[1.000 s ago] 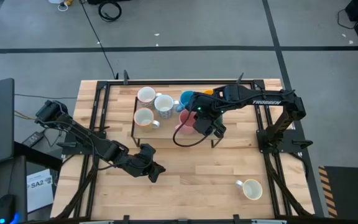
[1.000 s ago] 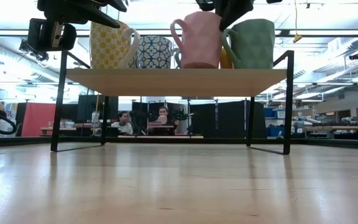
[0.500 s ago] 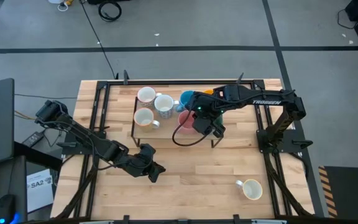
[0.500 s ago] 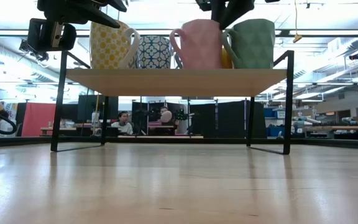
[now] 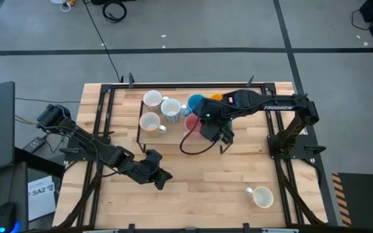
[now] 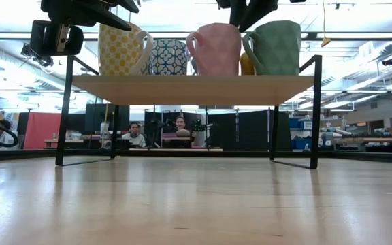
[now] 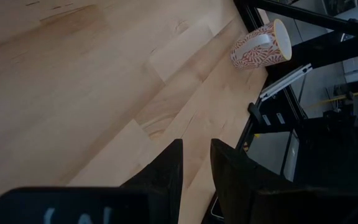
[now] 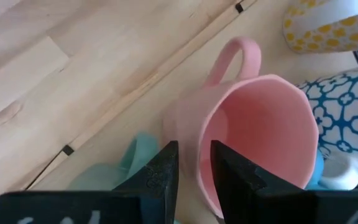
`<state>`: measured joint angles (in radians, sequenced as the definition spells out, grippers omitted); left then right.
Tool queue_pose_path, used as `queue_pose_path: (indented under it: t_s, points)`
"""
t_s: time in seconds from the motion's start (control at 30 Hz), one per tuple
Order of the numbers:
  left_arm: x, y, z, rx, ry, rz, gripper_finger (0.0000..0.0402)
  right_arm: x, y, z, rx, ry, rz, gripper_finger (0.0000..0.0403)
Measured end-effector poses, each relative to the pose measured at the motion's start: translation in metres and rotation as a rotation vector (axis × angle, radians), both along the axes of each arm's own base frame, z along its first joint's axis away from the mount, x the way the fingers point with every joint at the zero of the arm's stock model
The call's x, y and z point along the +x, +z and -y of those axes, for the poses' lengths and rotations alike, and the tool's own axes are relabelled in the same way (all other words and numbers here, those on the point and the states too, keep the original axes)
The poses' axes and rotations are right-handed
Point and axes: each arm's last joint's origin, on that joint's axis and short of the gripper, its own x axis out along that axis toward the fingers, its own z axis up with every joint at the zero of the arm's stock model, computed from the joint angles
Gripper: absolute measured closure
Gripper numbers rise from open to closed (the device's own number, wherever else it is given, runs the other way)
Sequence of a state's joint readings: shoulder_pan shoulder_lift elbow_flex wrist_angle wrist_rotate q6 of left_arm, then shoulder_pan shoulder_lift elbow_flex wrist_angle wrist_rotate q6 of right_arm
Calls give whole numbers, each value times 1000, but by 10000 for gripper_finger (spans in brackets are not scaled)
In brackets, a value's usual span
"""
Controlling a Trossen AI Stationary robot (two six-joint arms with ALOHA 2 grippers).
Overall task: Place coffee mugs
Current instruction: Put the pink mug on the shelf, then put the orange patterned mug on the shelf
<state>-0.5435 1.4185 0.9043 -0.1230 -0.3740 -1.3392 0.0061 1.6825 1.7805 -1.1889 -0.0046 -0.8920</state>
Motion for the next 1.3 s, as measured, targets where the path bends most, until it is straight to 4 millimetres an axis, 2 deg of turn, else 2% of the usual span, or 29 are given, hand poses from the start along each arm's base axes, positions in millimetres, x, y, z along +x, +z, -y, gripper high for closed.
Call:
queue_pose_path:
  t_s: [0.27, 0.43, 0.67, 0.83, 0.93, 1.07, 1.3]
  points:
    - [0, 0, 0, 0, 0, 0, 315, -1, 0, -18, -84, 21, 3, 305]
    - [0, 0, 0, 39, -26, 3, 315, -4, 2, -37, -99, 69, 13, 305]
    - [0, 0, 0, 45, -29, 2, 315, -21, 16, -73, -90, 184, 72, 305]
    - [0, 0, 0, 57, -13, 8, 315, -32, 25, -84, -130, 152, 120, 305]
    - [0, 0, -1, 74, -19, 11, 315, -40, 30, -91, -49, 82, 138, 305]
    - [0, 0, -1, 125, -31, 19, 315, -52, 36, -107, 144, -8, 124, 305]
    - [1, 1, -2, 242, -43, 40, 315, -69, 34, -139, 493, -324, -49, 305]
